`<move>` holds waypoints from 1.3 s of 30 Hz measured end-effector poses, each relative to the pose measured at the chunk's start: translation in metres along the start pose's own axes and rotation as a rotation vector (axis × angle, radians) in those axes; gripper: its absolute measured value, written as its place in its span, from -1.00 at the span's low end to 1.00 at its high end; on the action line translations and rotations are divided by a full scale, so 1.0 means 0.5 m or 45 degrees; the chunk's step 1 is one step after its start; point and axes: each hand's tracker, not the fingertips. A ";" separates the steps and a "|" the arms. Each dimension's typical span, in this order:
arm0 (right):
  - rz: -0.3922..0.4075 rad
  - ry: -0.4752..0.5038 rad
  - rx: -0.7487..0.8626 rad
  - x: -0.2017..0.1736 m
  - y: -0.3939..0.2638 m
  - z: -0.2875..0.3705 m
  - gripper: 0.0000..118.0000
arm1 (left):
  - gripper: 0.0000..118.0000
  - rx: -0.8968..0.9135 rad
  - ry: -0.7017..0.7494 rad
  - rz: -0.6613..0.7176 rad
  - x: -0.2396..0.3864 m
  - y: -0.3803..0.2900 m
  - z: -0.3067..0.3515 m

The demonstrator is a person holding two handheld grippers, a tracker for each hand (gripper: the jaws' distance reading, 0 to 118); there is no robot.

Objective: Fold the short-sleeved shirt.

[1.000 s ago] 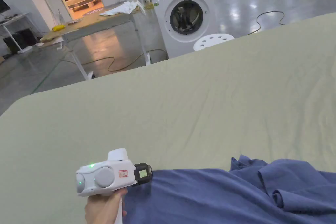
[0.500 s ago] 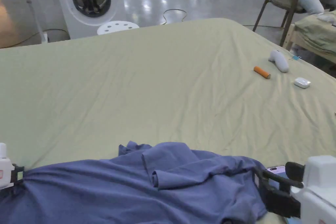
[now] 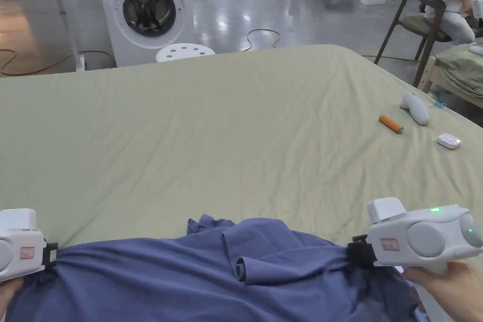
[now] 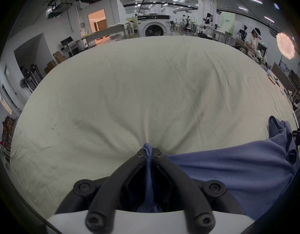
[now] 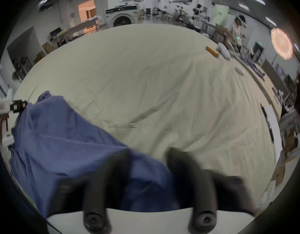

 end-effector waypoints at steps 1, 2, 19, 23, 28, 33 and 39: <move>0.002 0.008 0.007 0.000 -0.001 0.002 -0.99 | -1.00 -0.001 0.000 -0.006 -0.001 0.000 0.002; -0.025 0.012 -0.001 -0.006 -0.004 0.017 -0.98 | -1.00 -0.001 -0.006 -0.006 -0.003 0.001 0.007; -0.046 0.163 0.768 -0.026 0.093 0.390 -0.99 | -1.00 0.801 -0.290 0.242 -0.220 0.038 0.586; -0.037 0.216 0.971 -0.062 0.189 0.488 -0.99 | -1.00 0.955 -0.211 0.217 -0.265 0.094 0.719; -0.011 0.224 1.152 -0.101 0.312 0.594 -0.99 | -1.00 1.128 -0.059 0.170 -0.309 0.154 0.859; -0.039 0.236 1.259 -0.135 0.423 0.677 -0.99 | -1.00 1.195 0.005 0.197 -0.353 0.221 0.942; 0.016 0.167 1.314 -0.183 0.549 0.741 -0.99 | -1.00 1.274 0.133 0.178 -0.371 0.317 0.968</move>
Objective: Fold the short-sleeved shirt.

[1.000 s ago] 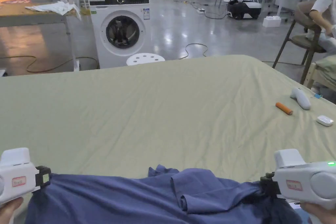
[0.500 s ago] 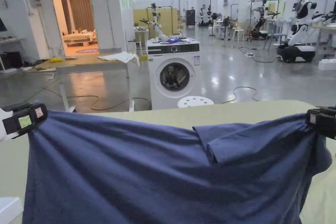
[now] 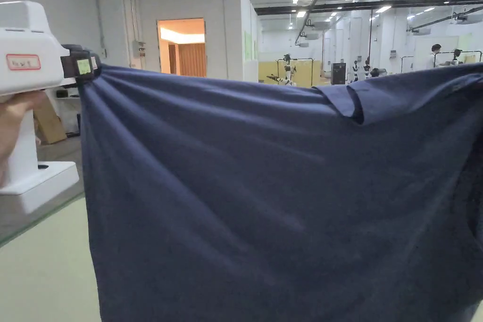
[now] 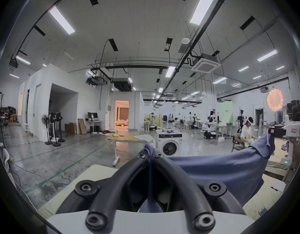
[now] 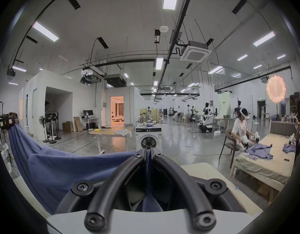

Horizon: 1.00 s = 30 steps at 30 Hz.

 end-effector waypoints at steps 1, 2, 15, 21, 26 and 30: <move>0.000 -0.012 0.014 -0.007 0.014 -0.013 -0.99 | -1.00 0.009 0.029 -0.019 -0.001 0.004 -0.019; 0.000 -0.026 0.021 -0.013 0.025 -0.028 -0.99 | -1.00 0.007 0.057 -0.043 0.001 0.007 -0.038; 0.017 -0.170 0.048 -0.068 0.047 -0.209 -0.99 | -1.00 -0.044 0.146 -0.040 -0.008 -0.048 -0.261; 0.072 -0.197 0.076 -0.089 0.039 -0.272 -0.99 | -1.00 -0.076 0.170 -0.053 -0.013 -0.067 -0.337; 0.047 -0.222 0.056 -0.092 0.032 -0.339 -0.99 | -1.00 -0.084 0.195 -0.060 -0.008 -0.078 -0.381; 0.042 -0.234 0.021 -0.093 0.000 -0.379 -0.99 | -1.00 -0.107 0.185 -0.040 -0.004 -0.102 -0.407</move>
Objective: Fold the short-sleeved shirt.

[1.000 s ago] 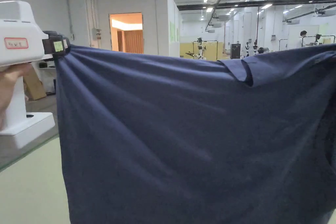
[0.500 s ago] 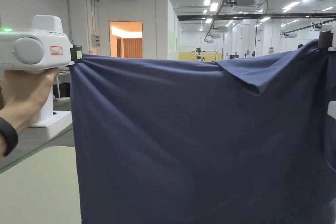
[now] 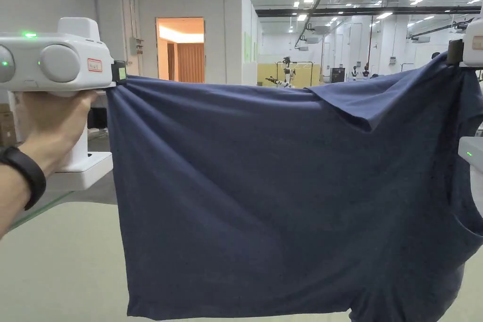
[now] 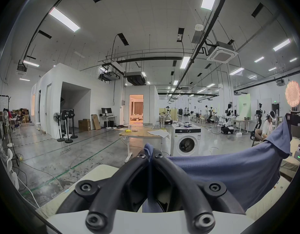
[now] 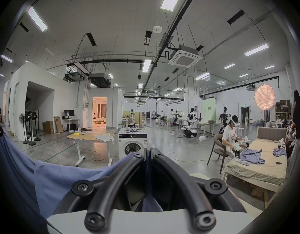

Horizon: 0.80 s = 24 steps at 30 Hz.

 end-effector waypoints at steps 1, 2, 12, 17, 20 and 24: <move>-0.007 0.005 -0.011 0.000 -0.015 -0.004 -0.99 | -1.00 -0.008 0.006 -0.036 0.005 -0.015 -0.005; -0.007 0.016 -0.036 0.000 -0.036 -0.010 -0.99 | -1.00 -0.025 0.006 -0.062 0.011 -0.035 -0.008; -0.027 0.124 -0.305 0.033 -0.323 0.023 -0.99 | -1.00 -0.333 -0.112 0.095 0.031 -0.351 0.039; -0.026 0.228 -0.381 0.091 -0.441 0.165 -0.99 | -1.00 -0.435 -0.242 0.181 0.003 -0.467 0.171; -0.086 0.268 -0.444 0.140 -0.515 0.274 -0.99 | -1.00 -0.477 -0.282 0.196 -0.031 -0.540 0.271; -0.163 0.297 -0.507 0.201 -0.599 0.443 -0.99 | -1.00 -0.505 -0.311 0.317 -0.061 -0.617 0.433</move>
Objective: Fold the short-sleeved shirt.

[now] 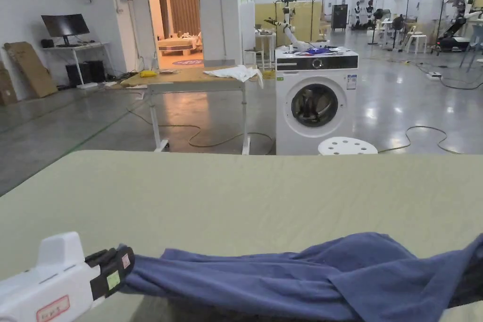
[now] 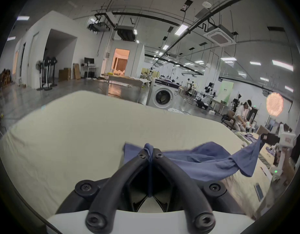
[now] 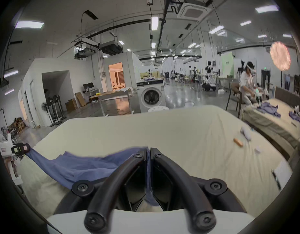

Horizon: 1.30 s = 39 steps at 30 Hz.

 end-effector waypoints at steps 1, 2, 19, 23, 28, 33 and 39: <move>-0.022 -0.014 0.002 0.005 -0.032 0.032 -0.99 | -1.00 -0.029 -0.023 0.033 -0.005 -0.027 0.028; -0.038 -0.027 -0.010 0.011 -0.058 0.061 -0.99 | -1.00 -0.084 -0.045 0.052 -0.010 -0.051 0.051; -0.403 -0.147 -0.176 0.114 -0.337 0.298 -0.99 | -1.00 -0.182 0.057 0.308 -0.057 -0.277 0.288; -0.332 -0.151 -0.248 0.114 -0.384 0.270 -0.98 | -1.00 -0.290 0.090 0.168 -0.042 -0.326 0.261; -0.329 -0.161 -0.351 0.116 -0.419 0.237 0.26 | 0.09 -0.324 0.111 0.113 -0.036 -0.357 0.236; -0.263 -0.155 -0.239 0.079 -0.396 0.270 0.27 | 0.54 -0.168 0.205 -0.040 0.013 -0.322 0.254; -0.016 -0.154 0.050 -0.018 -0.341 0.333 0.28 | 0.53 0.234 0.273 -0.293 0.124 -0.268 0.317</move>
